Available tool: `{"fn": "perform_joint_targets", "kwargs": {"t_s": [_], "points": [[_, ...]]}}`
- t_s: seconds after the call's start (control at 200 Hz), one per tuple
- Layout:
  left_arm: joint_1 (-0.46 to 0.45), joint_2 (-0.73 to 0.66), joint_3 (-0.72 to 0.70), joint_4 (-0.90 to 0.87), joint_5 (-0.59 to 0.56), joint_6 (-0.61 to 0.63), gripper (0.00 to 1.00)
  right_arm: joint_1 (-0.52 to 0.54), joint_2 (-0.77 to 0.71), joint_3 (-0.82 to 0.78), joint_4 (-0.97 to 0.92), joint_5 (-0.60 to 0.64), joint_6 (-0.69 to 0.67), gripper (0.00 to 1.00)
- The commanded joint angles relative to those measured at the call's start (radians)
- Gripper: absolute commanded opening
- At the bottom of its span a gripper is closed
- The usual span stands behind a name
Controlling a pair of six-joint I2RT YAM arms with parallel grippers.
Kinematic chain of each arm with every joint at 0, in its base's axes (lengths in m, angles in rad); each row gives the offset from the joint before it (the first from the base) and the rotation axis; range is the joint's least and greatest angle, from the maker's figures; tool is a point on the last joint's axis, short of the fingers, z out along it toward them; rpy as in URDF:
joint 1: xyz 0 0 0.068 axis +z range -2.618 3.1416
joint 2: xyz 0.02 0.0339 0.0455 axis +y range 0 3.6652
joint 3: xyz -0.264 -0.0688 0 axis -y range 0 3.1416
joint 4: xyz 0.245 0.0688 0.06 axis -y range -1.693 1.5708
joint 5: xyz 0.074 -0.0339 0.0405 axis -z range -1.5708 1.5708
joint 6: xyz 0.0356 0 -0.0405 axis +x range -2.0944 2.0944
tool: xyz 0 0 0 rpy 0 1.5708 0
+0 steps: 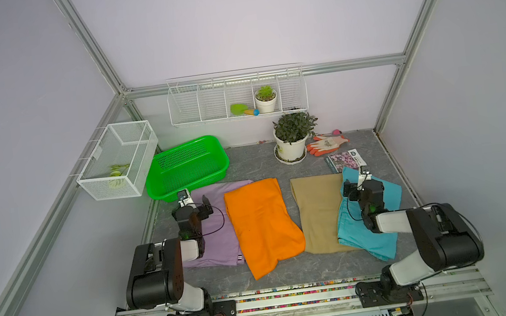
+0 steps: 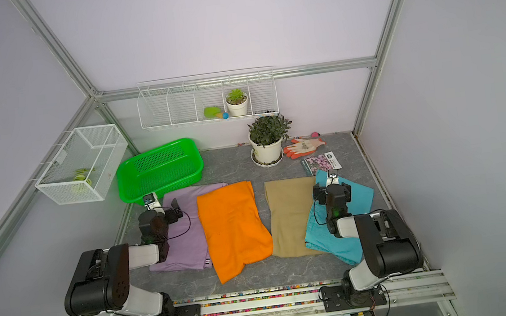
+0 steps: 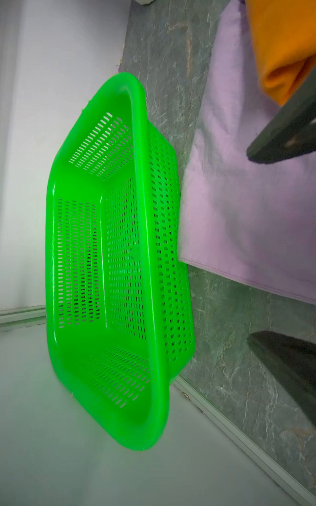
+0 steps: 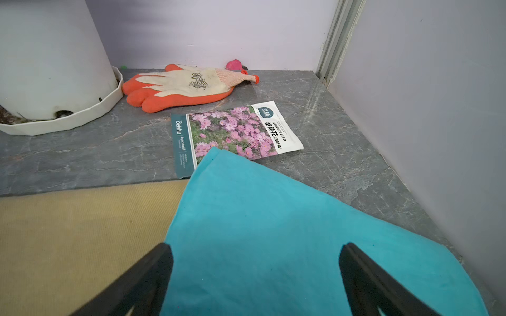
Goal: Put the folded long pants in the basket
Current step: Pick up the basket from the center of the board.
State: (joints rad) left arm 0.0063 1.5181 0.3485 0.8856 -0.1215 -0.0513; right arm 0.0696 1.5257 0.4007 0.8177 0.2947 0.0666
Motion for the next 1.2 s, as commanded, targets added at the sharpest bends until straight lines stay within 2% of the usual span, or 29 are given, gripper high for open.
{"fn": "perform_joint_targets", "kwargs": {"t_s": [0.0,0.56,0.595,0.665,0.715,0.78,0.82,0.94,1.09,1.14,1.195], "points": [[-0.005,-0.013,0.016,0.011,0.015,-0.007,1.00,-0.001,-0.008,-0.006,-0.001,0.012,0.007,0.99],[-0.005,-0.013,0.014,0.013,0.012,-0.006,1.00,-0.001,-0.007,-0.006,0.000,0.012,0.007,0.99],[-0.009,-0.018,0.009,0.021,-0.012,-0.007,1.00,-0.001,-0.006,-0.006,0.000,0.012,0.007,0.99],[-0.045,-0.071,-0.004,0.025,-0.131,0.002,1.00,-0.001,-0.007,-0.006,-0.001,0.011,0.007,0.99],[-0.069,-0.138,0.030,-0.078,-0.189,0.013,1.00,-0.001,-0.007,-0.006,-0.001,0.012,0.008,0.99],[-0.094,-0.235,0.104,-0.276,-0.198,0.004,1.00,-0.001,-0.007,-0.006,0.000,0.012,0.008,0.99],[-0.111,-0.285,0.123,-0.348,-0.219,-0.033,1.00,-0.002,-0.008,-0.006,-0.001,0.011,0.009,0.99],[-0.112,-0.440,0.114,-0.463,-0.149,-0.202,1.00,-0.001,-0.007,-0.005,0.001,0.013,0.007,0.99],[-0.112,-0.592,0.203,-0.878,-0.248,-0.601,1.00,0.010,-0.042,-0.017,0.014,0.013,-0.030,0.99],[-0.112,-0.642,0.218,-0.975,-0.235,-0.665,1.00,0.039,-0.090,0.008,-0.053,0.048,-0.055,0.99],[-0.109,-0.693,0.232,-1.075,-0.198,-0.807,1.00,0.077,-0.161,0.065,-0.227,0.089,-0.062,0.99]]}}
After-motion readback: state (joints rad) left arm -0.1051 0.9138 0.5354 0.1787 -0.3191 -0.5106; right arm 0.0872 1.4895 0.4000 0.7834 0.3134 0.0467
